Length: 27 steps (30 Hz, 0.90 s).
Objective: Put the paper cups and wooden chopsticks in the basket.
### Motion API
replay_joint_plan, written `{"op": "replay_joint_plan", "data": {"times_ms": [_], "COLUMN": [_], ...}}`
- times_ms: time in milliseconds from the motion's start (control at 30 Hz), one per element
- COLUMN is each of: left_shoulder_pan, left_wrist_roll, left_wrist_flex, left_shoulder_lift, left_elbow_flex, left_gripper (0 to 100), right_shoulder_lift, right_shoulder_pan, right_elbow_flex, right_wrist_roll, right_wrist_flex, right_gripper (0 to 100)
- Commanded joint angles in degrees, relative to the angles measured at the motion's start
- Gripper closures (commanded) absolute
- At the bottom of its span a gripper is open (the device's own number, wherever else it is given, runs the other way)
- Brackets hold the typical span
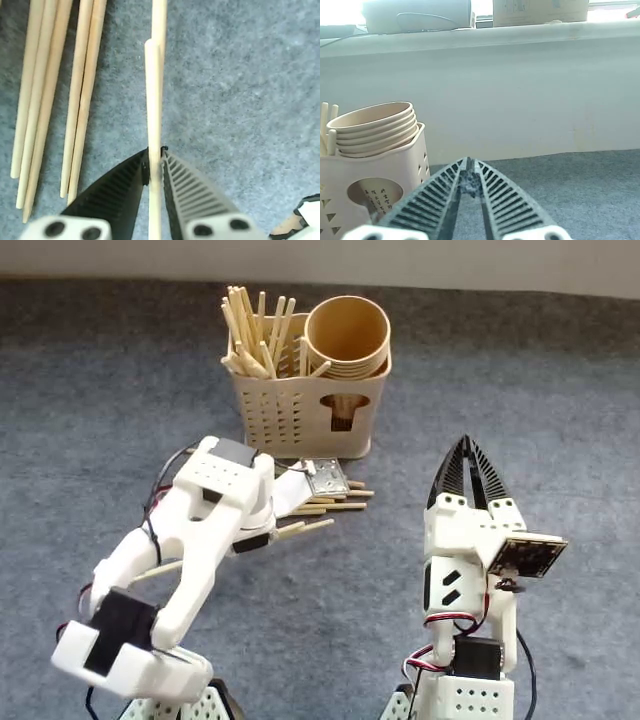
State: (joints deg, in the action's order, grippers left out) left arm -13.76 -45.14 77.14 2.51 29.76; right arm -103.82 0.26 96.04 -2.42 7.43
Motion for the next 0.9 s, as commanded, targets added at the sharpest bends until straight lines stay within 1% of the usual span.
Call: {"op": "replay_joint_plan", "data": {"times_ms": [0,500,867], "left_shoulder_pan": [-0.7,-0.7,-0.7], "left_wrist_roll": [-0.1,0.0,0.1], "left_wrist_flex": [0.4,0.8,0.9], "left_shoulder_lift": [6.5,22.2,31.5], "left_elbow_flex": [1.2,10.3,12.9], "left_gripper": [97,97,97], "right_shoulder_lift": [0.3,0.4,0.4], "right_shoulder_pan": [0.1,0.1,0.1], "right_elbow_flex": [8.7,8.7,8.7], "right_wrist_roll": [0.8,0.8,0.8], "right_wrist_flex": [0.2,0.2,0.2], "right_gripper": [99.3,99.3,99.3]}}
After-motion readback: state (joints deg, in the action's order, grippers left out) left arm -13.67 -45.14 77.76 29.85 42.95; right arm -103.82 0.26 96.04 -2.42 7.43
